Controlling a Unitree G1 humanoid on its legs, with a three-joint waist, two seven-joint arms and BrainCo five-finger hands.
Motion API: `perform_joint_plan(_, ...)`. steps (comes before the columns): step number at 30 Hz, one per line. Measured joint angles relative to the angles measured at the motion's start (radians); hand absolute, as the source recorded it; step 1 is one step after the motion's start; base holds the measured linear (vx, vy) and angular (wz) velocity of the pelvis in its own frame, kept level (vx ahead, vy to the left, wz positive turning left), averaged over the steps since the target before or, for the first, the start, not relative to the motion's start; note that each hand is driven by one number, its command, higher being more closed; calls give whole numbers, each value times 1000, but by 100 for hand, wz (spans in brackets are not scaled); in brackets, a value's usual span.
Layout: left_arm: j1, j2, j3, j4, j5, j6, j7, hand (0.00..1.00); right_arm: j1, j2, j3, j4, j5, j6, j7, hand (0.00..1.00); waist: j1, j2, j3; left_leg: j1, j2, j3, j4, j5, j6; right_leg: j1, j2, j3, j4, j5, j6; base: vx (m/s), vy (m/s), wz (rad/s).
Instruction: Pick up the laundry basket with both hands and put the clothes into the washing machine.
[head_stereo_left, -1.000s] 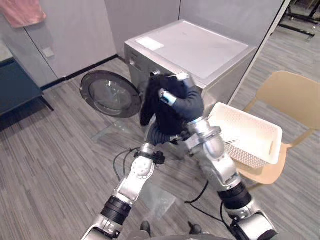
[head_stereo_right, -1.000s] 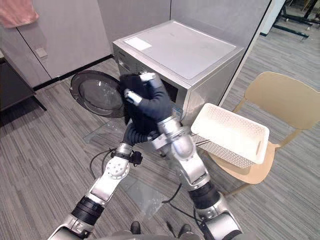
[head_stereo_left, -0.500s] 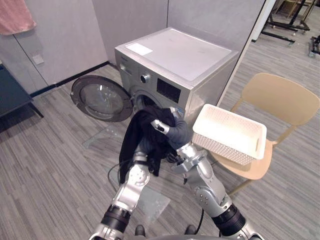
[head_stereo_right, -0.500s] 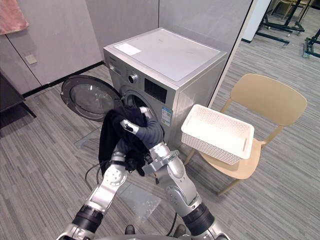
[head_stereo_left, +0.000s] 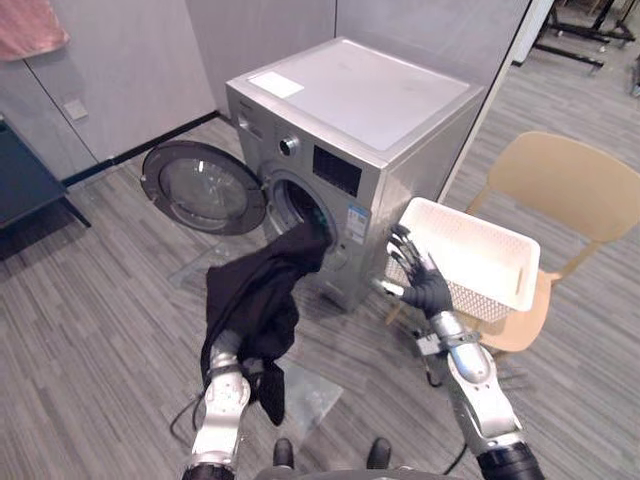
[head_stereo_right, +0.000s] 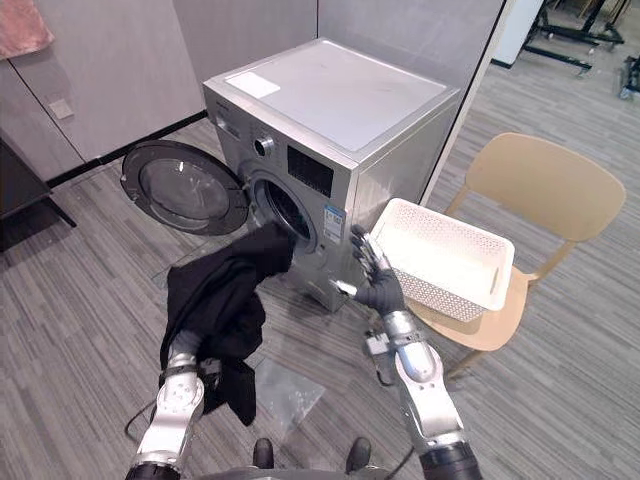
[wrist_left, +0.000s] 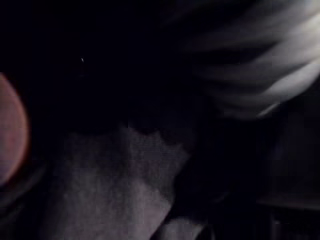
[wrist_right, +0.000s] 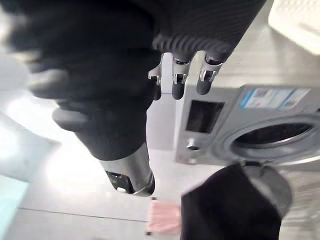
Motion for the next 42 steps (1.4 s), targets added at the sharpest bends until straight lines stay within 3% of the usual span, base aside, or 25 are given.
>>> perform_joint_plan(3, 8, 11, 8, 92, -19, 6, -24, 100, 36, -34, -43, 132, -124, 24, -30, 0, 3, 9, 10, -49, -1, -20, 1, 10, 18, -44, -36, -78, 87, -55, -6, 38, 17, 66)
perform_joint_plan(4, 8, 14, 9, 106, -20, 8, -28, 100, 35, -39, -43, 158, -147, 29, -39, 0, 2, 9, 14, -59, 2, 16, 8, -4, 44, -48, -45, -94, 100, -65, -2, 28, 21, 79)
perform_joint_plan(5, 7, 15, 12, 140, -21, 13, -41, 100, 38, -48, -43, 207, -211, 46, -58, 0, -9, 9, 18, -80, 16, 143, 33, -29, 116, -50, -69, -134, 124, -82, 8, 102, 24, 100)
perform_joint_plan(6, 8, 14, 12, 174, -22, 14, -53, 100, 34, -62, -43, 268, -264, 63, -65, 0, -5, 18, 23, -78, 28, 217, 44, -12, 101, -54, -89, -158, 159, -97, 14, 135, 29, 94)
perform_joint_plan(8, 11, 25, 22, 206, -32, 16, -64, 100, 15, -57, -39, 355, -327, 82, -68, 0, 8, 24, 27, -76, 27, 205, 43, 24, 41, -56, -102, -171, 184, -111, 24, 158, 64, 47)
perform_joint_plan(11, 24, 69, 29, 247, -32, 23, -71, 100, -26, -2, -38, 513, -384, 101, -81, 0, 30, -2, 44, -83, 4, 176, 42, 20, 44, -46, -126, -197, 189, -121, 40, 125, 81, 37)
perform_joint_plan(14, 56, 73, 45, 257, -32, 32, -78, 100, -40, 36, -42, 624, -408, 110, -100, 0, 29, -44, 78, -97, -41, 144, 152, -82, 60, -34, -230, -217, 343, -215, 83, 89, 87, 50)
perform_joint_plan(15, 88, 80, 45, 256, -31, 37, -91, 100, -18, 41, -44, 647, -412, 118, -104, 0, 27, -70, 89, -109, -74, 115, 233, -150, 63, -46, -300, -172, 475, -271, 49, 71, 93, 59)
perform_joint_plan(16, 95, 80, 42, 255, -31, 40, -92, 100, -8, 37, -48, 652, -412, 123, -105, 0, 25, -72, 94, -114, -77, 103, 262, -168, 68, -65, -309, -113, 532, -267, 19, 91, 143, 74)
perform_joint_plan(17, 100, 81, 33, 256, -31, 45, -93, 100, 7, 32, -67, 666, -412, 135, -109, 0, 19, -72, 107, -120, -83, 71, 291, -187, 84, -149, -300, 69, 683, -209, -77, 180, 137, 88)
perform_joint_plan(18, 98, 94, 31, 256, -31, 46, -93, 100, 27, 38, -81, 683, -411, 141, -124, 0, -4, -46, 117, -108, -82, 16, 292, -189, 87, -226, -258, 201, 802, -184, -92, 204, 106, 97)
perform_joint_plan(20, 75, 115, 32, 257, -32, 52, -88, 100, 27, 47, -83, 725, -398, 146, -130, 0, -24, -65, 136, -109, -75, -47, 286, -192, 91, -284, -145, 284, 777, -278, -10, 202, -52, 84)
perform_joint_plan(22, 4, 126, 26, 291, -32, 55, -87, 100, 23, 45, -116, 759, -375, 149, -148, 0, -46, -63, 175, -78, -78, -98, 262, -193, 89, -320, -63, 266, 568, -268, 34, 223, -108, 84)
perform_joint_plan(23, -19, 127, 21, 304, -32, 55, -87, 100, 15, 44, -127, 775, -370, 153, -152, 0, -57, -62, 187, -59, -84, -115, 250, -196, 85, -318, -57, 256, 473, -239, 44, 252, -109, 75)
perform_joint_plan(24, -31, 125, 18, 311, -33, 55, -88, 100, 12, 44, -135, 781, -365, 157, -155, 0, -63, -64, 188, -47, -92, -127, 241, -198, 81, -317, -58, 251, 405, -213, 48, 227, -100, 80)
perform_joint_plan(25, -48, 118, 5, 321, -31, 55, -88, 100, 21, 44, -156, 792, -362, 167, -166, 0, -83, -74, 188, -17, -110, -161, 243, -219, 73, -305, -70, 258, 312, -121, 33, 342, -168, 82)
perform_joint_plan(26, -50, 109, -7, 320, -30, 52, -89, 100, 33, 45, -164, 794, -356, 173, -171, 0, -86, -66, 184, 4, -106, -178, 258, -250, 64, -291, -63, 266, 342, -85, 8, 376, -191, 73)
perform_joint_plan(28, -40, 85, -14, 313, -30, 51, -89, 100, 55, 45, -176, 783, -353, 175, -172, 0, -80, -41, 178, 42, -75, -176, 295, -283, 30, -267, -41, 243, 388, -112, -34, 391, -197, 24)
perform_joint_plan(30, -26, 40, -1, 265, -31, 52, -94, 100, 60, 66, -189, 740, -331, 176, -171, 0, -81, -20, 188, -128, 0, -98, 756, -273, -10, -187, -4, 204, 407, -183, -67, 539, -296, 17)
perform_joint_plan(32, 9, 11, -2, 227, -31, 53, -95, 100, 68, 80, -183, 700, -311, 175, -173, 0, -57, -5, 186, -216, 99, -48, 1047, -233, -1, -91, 54, 199, 404, -233, -122, 482, -229, -23)
perform_joint_plan(33, 6, 3, -8, 223, -31, 54, -97, 100, 68, 94, -182, 674, -293, 174, -176, 0, -46, -20, 185, -252, 132, -7, 1134, -248, 21, -37, 65, 210, 403, -266, -141, 471, -178, -30)
perform_joint_plan(35, -3, -1, -25, 202, -32, 55, -100, 100, 67, 99, -182, 643, -284, 174, -185, 0, -26, -35, 178, -302, 145, 25, 1131, -258, 37, 5, 73, 238, 371, -279, -148, 456, -123, -38)
perform_joint_plan(38, -4, -16, -28, 176, -31, 54, -103, 100, 58, 106, -191, 635, -267, 176, -196, 0, -15, -38, 178, -321, 107, 30, 857, -269, 33, 80, 75, 297, 300, -280, -144, 383, 25, -51)
perform_joint_plan(40, -7, -18, -37, 173, -31, 54, -112, 100, 60, 115, -194, 637, -264, 177, -211, 0, -4, -39, 177, -320, 49, -46, 661, -262, 22, 101, 71, 358, 293, -292, -124, 394, 176, -78)
perform_joint_plan(42, -4, -25, -37, 175, -30, 54, -113, 100, 64, 127, -216, 643, -264, 178, -214, 0, 4, -27, 170, -288, 16, -137, 476, -183, -13, 128, 80, 413, 301, -323, -68, 326, 245, -107)
